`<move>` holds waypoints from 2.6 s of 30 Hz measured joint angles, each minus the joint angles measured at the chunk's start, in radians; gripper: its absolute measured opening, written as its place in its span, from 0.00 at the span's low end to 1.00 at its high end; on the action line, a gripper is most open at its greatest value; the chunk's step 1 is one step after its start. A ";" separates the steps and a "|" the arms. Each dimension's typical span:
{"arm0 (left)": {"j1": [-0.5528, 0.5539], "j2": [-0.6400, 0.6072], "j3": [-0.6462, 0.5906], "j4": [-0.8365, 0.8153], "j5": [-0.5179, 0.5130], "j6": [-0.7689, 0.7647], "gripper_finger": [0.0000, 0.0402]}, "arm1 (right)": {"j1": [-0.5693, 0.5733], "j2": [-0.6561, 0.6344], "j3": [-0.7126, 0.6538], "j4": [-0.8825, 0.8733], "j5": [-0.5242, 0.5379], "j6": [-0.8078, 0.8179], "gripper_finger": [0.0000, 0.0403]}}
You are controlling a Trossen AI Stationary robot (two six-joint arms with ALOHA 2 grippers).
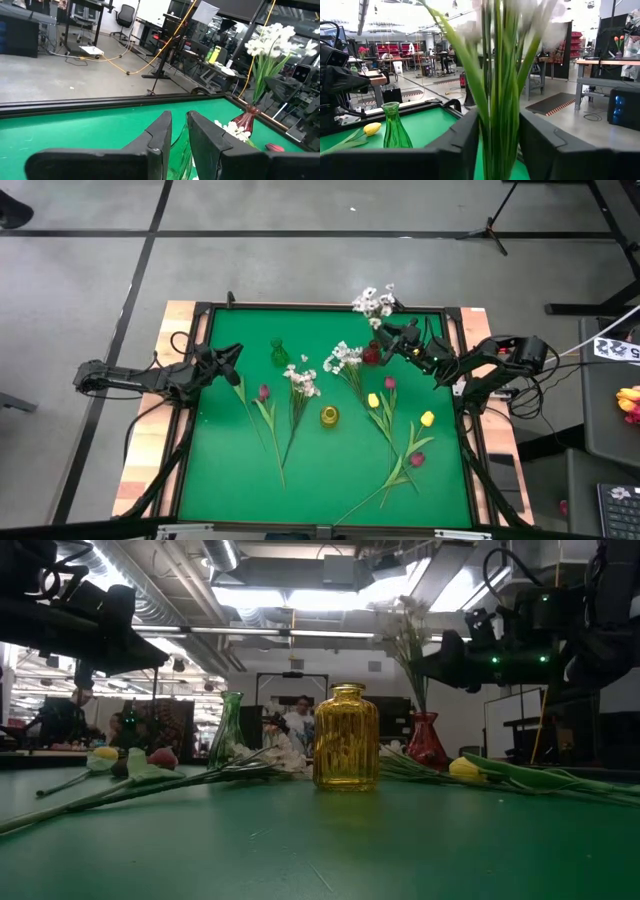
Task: Sort flowers into vase by color
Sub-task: Put the right white flower into the red vase
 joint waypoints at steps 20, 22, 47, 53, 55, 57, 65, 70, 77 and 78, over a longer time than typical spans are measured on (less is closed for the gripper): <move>0.000 0.000 0.000 0.000 0.000 -0.003 0.15 | 0.001 0.000 0.000 -0.007 0.041 0.031 0.48; 0.000 0.000 0.000 0.000 0.000 -0.003 0.15 | 0.002 0.000 0.000 -0.013 0.041 0.034 0.49; 0.000 0.000 0.000 0.000 0.001 -0.006 0.15 | 0.323 -0.226 0.137 -0.822 -0.075 0.409 0.48; 0.000 0.000 0.000 0.000 0.001 -0.008 0.15 | 0.385 -0.216 0.477 -1.616 0.084 0.465 0.48; 0.000 0.000 0.000 0.000 0.000 -0.008 0.15 | 0.403 -0.216 0.546 -1.755 0.118 0.491 0.48; 0.000 0.000 0.000 0.000 0.000 -0.007 0.15 | 0.416 -0.216 0.588 -1.818 0.107 0.501 0.48; 0.000 0.000 0.000 0.000 0.001 -0.007 0.15 | 0.419 -0.208 0.607 -2.074 0.018 0.609 0.54; 0.000 0.000 0.000 0.000 0.000 -0.020 0.15 | 0.419 -0.177 0.608 -1.979 0.015 0.603 0.61; 0.000 0.004 0.000 0.000 0.002 -0.029 0.15 | 0.419 -0.042 0.607 -1.916 0.004 0.597 0.63; -0.001 0.006 0.000 0.000 0.002 -0.029 0.15 | 0.419 -0.028 0.607 -1.915 -0.003 0.604 0.63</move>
